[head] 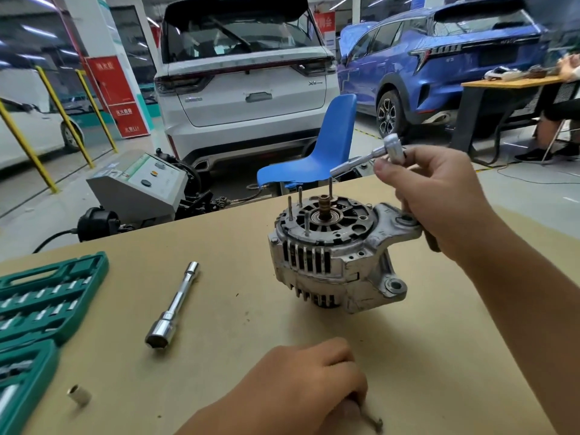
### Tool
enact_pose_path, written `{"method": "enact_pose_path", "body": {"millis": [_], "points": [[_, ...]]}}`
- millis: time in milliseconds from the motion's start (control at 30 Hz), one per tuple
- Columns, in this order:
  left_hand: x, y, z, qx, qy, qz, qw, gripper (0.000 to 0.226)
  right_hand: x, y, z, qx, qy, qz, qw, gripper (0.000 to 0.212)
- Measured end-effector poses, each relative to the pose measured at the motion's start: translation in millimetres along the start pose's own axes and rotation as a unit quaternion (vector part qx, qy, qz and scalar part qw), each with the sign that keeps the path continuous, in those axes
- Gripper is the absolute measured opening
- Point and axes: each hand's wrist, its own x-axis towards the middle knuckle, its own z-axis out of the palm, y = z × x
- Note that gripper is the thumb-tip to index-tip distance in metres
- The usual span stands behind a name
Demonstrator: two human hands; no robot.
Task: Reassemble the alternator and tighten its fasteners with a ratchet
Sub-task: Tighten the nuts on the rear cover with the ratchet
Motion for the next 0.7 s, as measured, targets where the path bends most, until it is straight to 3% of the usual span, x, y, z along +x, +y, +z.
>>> {"method": "enact_pose_path", "body": {"millis": [67, 267, 433, 567, 700], "points": [[0, 2, 4, 0.001, 0.053, -0.024, 0.998, 0.013, -3, 8, -2, 0.057, -0.024, 0.034, 0.997, 0.017], [1, 1, 8, -0.034, 0.236, -0.088, 0.967, 0.055, -8, 19, 0, 0.111, -0.042, 0.091, 0.989, 0.014], [0, -2, 8, -0.041, 0.281, -0.092, 0.954, 0.051, -14, 20, 6, 0.141, -0.053, 0.106, 0.983, 0.013], [2, -3, 9, -0.1, 0.36, -0.092, 0.923, 0.032, -19, 16, 9, 0.131, -0.043, 0.088, 0.987, 0.014], [-1, -5, -1, -0.146, 0.432, -0.119, 0.882, 0.025, -24, 12, 14, 0.128, 0.007, 0.049, 0.991, 0.035]]}}
